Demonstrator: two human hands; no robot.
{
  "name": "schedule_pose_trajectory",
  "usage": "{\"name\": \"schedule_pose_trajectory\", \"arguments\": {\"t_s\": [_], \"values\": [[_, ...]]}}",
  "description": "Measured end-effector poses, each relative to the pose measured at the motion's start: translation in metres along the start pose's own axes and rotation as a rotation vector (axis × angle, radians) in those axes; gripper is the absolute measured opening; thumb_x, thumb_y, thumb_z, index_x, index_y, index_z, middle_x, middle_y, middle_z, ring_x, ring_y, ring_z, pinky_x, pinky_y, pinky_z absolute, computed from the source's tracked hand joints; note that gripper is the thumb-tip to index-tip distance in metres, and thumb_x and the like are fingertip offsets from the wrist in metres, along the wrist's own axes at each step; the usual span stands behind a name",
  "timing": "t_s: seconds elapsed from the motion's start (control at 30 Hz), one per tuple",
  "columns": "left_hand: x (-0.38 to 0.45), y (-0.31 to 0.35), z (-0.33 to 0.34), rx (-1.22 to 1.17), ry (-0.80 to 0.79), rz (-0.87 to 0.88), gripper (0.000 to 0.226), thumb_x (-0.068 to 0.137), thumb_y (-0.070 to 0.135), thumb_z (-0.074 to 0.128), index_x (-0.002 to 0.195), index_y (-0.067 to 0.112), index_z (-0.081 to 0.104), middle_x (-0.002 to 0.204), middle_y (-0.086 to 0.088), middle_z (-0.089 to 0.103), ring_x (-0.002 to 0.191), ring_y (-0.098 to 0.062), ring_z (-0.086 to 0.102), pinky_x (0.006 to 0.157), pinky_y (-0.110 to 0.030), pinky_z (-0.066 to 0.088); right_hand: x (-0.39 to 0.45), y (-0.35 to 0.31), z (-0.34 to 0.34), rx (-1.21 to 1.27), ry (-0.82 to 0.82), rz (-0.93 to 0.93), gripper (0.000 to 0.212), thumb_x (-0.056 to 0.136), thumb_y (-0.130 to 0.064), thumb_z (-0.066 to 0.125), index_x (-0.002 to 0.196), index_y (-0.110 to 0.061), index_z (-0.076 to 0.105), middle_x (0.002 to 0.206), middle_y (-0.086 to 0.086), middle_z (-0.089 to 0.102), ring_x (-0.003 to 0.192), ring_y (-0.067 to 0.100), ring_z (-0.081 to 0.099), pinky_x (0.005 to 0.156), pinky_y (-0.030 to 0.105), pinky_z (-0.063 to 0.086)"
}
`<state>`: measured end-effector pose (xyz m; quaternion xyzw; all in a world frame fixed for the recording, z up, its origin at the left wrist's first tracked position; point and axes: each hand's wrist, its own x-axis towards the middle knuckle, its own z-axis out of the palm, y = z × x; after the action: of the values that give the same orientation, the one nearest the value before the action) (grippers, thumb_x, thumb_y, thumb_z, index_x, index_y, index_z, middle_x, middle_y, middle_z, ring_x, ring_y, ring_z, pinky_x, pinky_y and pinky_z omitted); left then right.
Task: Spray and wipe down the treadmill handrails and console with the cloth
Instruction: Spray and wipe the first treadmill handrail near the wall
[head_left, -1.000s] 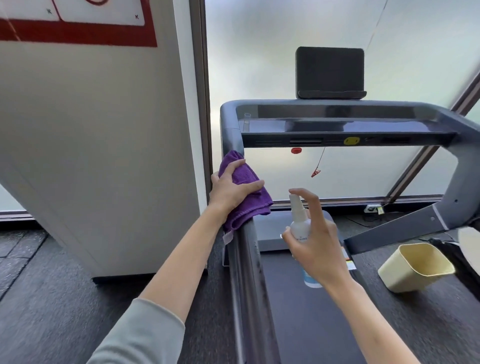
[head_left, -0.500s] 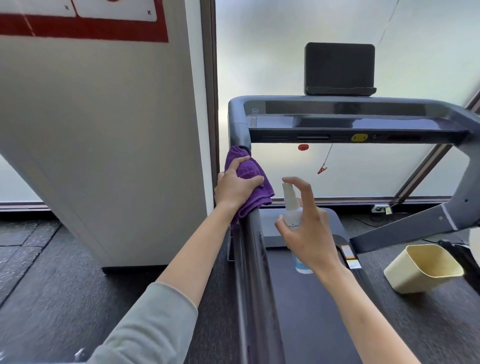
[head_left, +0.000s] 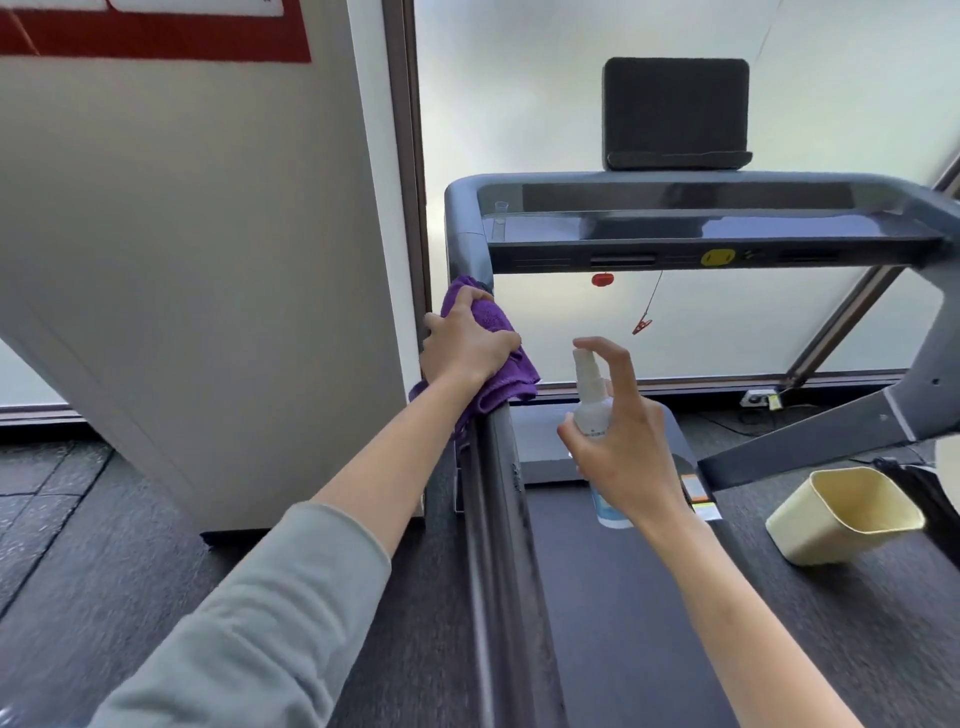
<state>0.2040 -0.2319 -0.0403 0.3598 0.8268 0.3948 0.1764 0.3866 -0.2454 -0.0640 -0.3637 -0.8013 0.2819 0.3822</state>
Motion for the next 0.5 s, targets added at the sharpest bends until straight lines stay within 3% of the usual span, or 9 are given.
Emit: {"name": "schedule_pose_trajectory", "arguments": {"t_s": [0.1,0.2,0.33,0.43,0.5], "values": [[0.016,0.009,0.0,0.045,-0.008,-0.001,0.057,0.078,0.038,0.071,0.128,0.033,0.044,0.128,-0.012,0.04,0.104,-0.035,0.056,0.086,-0.034,0.046,-0.001,-0.002,0.0,-0.014,0.012,-0.002,0.07,0.081,0.002,0.061,0.129,-0.041,0.035,0.066,0.003,0.052,0.05,0.023,0.053,0.05,0.041,0.054],[0.017,0.008,-0.002,0.043,-0.038,-0.006,0.058,0.079,0.039,0.072,0.129,0.031,0.044,0.131,-0.014,0.038,0.107,-0.036,0.054,0.087,-0.034,0.044,-0.007,-0.007,-0.005,-0.023,0.033,-0.018,0.069,0.08,0.002,0.061,0.131,-0.038,0.037,0.062,-0.001,0.048,0.049,0.021,0.047,0.049,0.039,0.051],[-0.006,-0.004,-0.008,-0.139,-0.095,0.014,0.06,0.075,0.042,0.075,0.129,0.039,0.048,0.133,-0.009,0.042,0.106,-0.028,0.051,0.095,-0.028,0.041,-0.018,-0.015,-0.012,-0.004,0.034,-0.027,0.07,0.079,0.003,0.061,0.132,-0.035,0.038,0.062,0.0,0.047,0.051,0.025,0.047,0.049,0.041,0.051],[-0.036,-0.016,-0.01,-0.263,-0.107,0.012,0.064,0.061,0.049,0.075,0.121,0.046,0.052,0.127,-0.006,0.051,0.103,-0.024,0.058,0.098,-0.041,0.049,-0.025,-0.014,-0.013,0.017,0.033,-0.045,0.07,0.079,0.004,0.061,0.13,-0.037,0.037,0.065,0.003,0.05,0.052,0.023,0.046,0.051,0.034,0.047],[-0.061,-0.023,-0.01,-0.322,-0.099,0.015,0.065,0.056,0.052,0.072,0.118,0.049,0.053,0.125,-0.005,0.054,0.102,-0.022,0.06,0.096,-0.041,0.051,-0.029,-0.012,-0.012,0.027,0.032,-0.052,0.07,0.079,0.004,0.061,0.128,-0.039,0.037,0.071,0.003,0.054,0.05,0.019,0.044,0.051,0.027,0.045]]}}
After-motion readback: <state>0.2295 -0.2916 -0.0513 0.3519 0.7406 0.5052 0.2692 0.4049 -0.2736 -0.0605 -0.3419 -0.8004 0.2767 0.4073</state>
